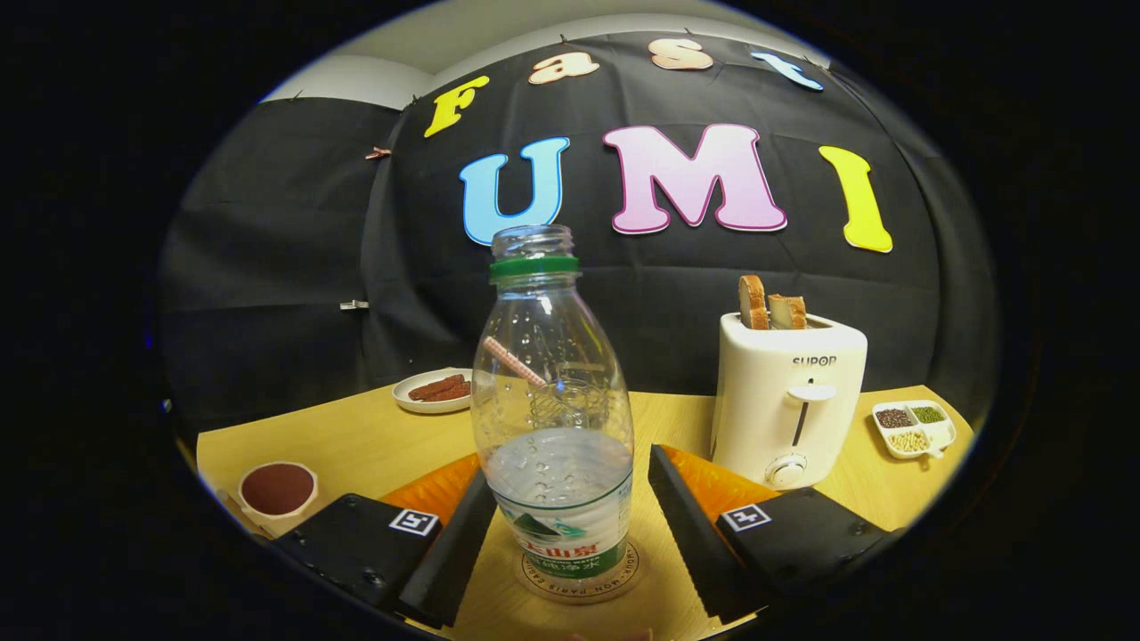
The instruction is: Take the bottle from table, then pour the juice into the cup, finally place the bottle on the coaster
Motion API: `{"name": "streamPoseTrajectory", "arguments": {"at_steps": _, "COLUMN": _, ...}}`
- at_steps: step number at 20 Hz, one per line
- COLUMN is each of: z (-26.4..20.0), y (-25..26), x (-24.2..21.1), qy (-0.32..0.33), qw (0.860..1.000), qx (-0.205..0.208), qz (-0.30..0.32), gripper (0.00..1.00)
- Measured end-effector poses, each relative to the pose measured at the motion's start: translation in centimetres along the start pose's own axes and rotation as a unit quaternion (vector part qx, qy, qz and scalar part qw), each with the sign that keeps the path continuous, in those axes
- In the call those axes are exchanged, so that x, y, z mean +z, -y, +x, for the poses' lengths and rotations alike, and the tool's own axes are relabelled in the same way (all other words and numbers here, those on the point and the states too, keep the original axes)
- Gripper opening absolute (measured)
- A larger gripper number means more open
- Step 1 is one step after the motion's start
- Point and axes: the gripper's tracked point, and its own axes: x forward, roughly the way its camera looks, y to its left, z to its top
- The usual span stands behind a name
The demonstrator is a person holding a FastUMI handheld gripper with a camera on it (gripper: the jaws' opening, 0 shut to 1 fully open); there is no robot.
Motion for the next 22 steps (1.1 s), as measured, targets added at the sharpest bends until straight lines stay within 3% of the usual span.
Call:
{"name": "streamPoseTrajectory", "arguments": {"at_steps": 11, "z": -5.6, "y": -0.8, "x": 0.6, "qy": -0.024, "qw": 1.000, "qx": 0.003, "qz": 0.006, "gripper": 0.99}}
{"name": "streamPoseTrajectory", "arguments": {"at_steps": 22, "z": -16.5, "y": -5.4, "x": 9.0, "qy": -0.012, "qw": 1.000, "qx": 0.003, "qz": 0.012, "gripper": 0.98}}
